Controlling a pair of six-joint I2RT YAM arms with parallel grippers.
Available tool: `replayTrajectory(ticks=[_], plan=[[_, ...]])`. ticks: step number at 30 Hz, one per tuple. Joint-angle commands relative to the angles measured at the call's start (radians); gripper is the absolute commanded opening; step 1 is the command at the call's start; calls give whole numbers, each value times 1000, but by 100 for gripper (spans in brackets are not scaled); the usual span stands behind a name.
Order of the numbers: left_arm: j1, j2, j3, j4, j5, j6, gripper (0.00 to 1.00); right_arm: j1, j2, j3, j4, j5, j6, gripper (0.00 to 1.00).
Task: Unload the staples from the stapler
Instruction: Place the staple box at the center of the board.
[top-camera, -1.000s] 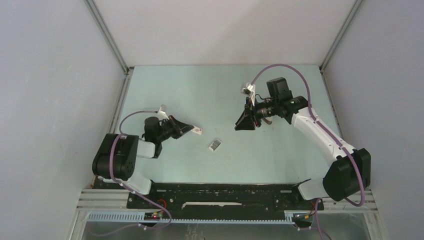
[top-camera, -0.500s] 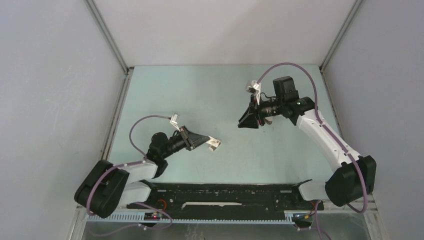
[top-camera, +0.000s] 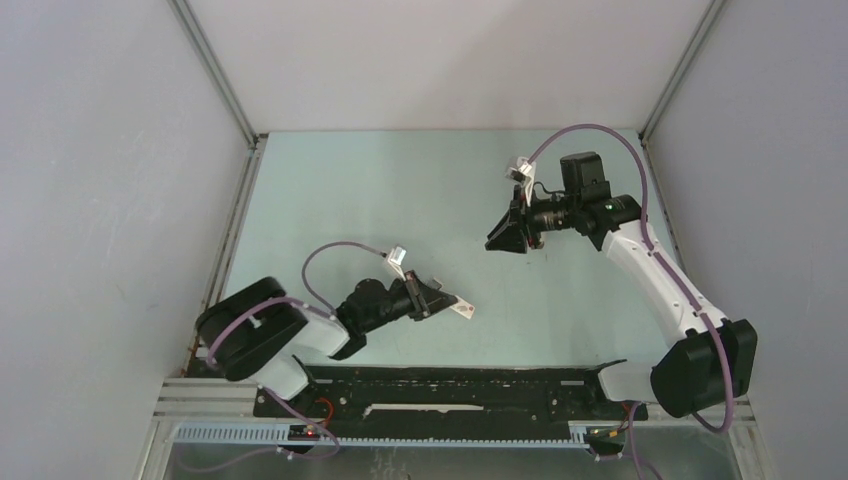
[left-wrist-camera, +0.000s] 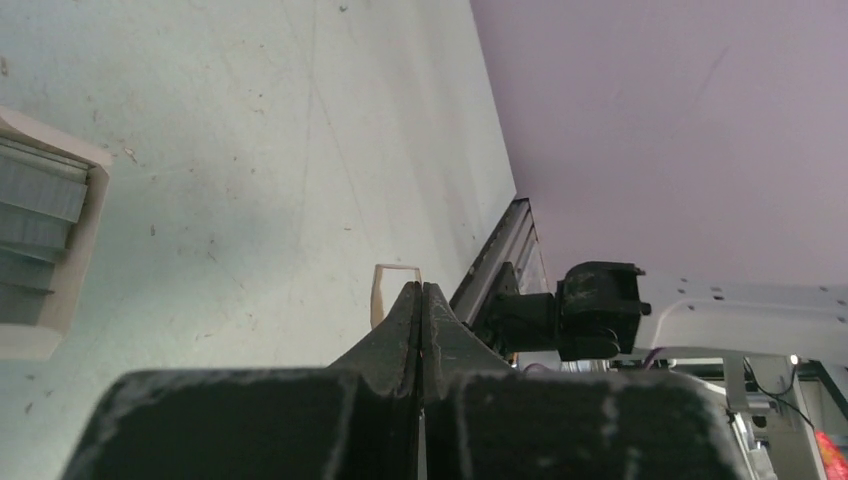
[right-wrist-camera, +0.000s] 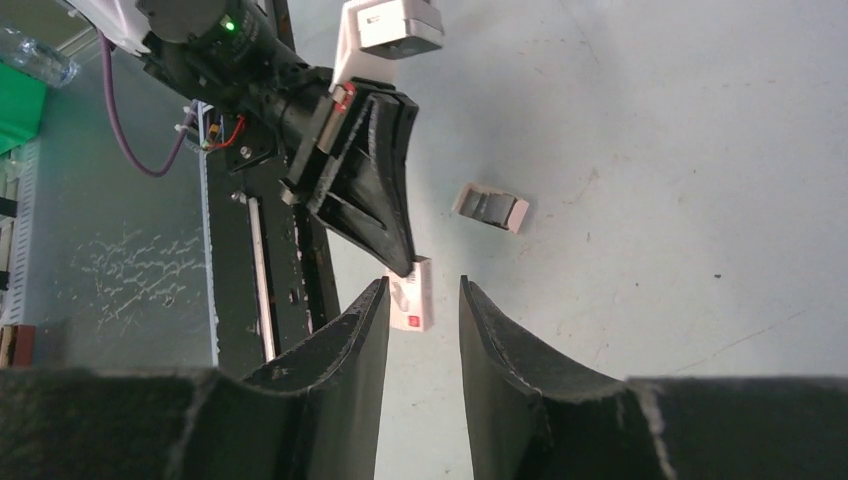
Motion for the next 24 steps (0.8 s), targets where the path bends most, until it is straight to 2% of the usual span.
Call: replayTrajectory(ticks=[1, 8, 24], plan=[[-35, 166, 71, 233, -88, -82, 0, -15, -50, -23, 27, -20, 2, 40], [-70, 339, 149, 287, -140, -124, 0, -12, -42, -24, 25, -20, -1, 40], [-90, 475, 219, 251, -179, -155, 6, -7, -38, -25, 22, -20, -3, 40]])
